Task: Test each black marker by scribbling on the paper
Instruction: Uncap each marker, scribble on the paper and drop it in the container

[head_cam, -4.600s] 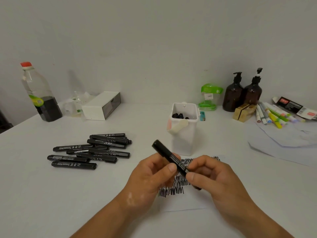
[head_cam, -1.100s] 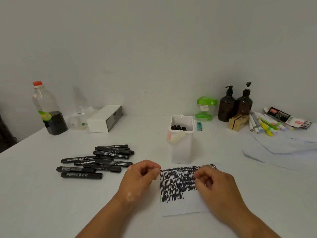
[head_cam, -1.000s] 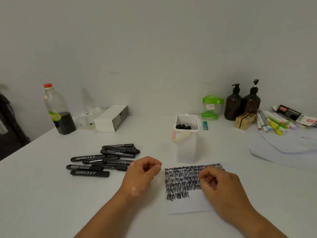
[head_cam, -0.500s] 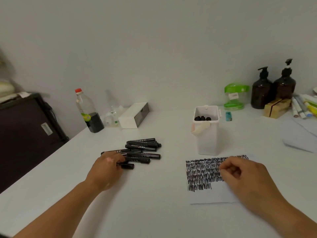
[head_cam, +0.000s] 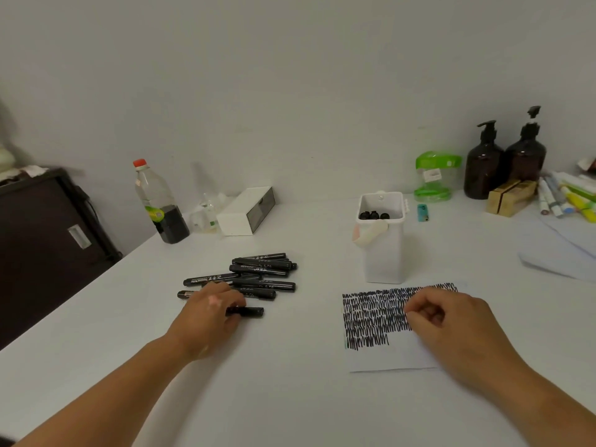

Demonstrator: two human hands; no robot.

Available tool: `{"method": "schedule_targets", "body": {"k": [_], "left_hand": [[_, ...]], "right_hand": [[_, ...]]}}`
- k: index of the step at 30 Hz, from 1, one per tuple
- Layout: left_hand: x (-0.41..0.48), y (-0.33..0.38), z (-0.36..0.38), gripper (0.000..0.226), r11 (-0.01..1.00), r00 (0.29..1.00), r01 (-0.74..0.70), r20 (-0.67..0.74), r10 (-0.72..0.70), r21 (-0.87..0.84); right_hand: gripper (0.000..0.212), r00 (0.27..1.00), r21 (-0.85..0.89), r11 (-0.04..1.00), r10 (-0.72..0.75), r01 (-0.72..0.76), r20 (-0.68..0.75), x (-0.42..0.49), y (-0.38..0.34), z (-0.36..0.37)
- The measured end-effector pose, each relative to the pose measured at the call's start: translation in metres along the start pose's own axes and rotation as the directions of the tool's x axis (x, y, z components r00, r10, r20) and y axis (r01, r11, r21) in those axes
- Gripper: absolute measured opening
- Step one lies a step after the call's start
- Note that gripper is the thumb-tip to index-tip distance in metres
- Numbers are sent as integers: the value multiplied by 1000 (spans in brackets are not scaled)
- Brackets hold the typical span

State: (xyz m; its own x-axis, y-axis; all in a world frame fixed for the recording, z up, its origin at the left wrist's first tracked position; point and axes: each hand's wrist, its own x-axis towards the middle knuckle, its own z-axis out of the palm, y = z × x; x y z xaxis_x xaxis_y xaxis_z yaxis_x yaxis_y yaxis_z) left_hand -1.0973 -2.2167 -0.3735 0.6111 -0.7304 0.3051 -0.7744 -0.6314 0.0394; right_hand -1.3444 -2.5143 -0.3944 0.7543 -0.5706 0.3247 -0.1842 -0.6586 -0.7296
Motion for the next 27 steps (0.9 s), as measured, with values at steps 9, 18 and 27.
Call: {"method": "schedule_targets", "body": {"k": [9, 18, 27], "left_hand": [[26, 85, -23, 15, 765, 995, 88, 86, -43, -639], [51, 157, -4, 13, -80, 931, 359, 350, 106, -930], [51, 174, 24, 22, 461, 951, 147, 253, 177, -875]], "right_hand": [[20, 1000, 44, 999, -11, 11, 3, 0, 1, 0], [13, 999, 138, 990, 11, -16, 34, 3, -1, -4], [20, 993, 354, 931, 54, -88, 106, 5, -2, -5]]}}
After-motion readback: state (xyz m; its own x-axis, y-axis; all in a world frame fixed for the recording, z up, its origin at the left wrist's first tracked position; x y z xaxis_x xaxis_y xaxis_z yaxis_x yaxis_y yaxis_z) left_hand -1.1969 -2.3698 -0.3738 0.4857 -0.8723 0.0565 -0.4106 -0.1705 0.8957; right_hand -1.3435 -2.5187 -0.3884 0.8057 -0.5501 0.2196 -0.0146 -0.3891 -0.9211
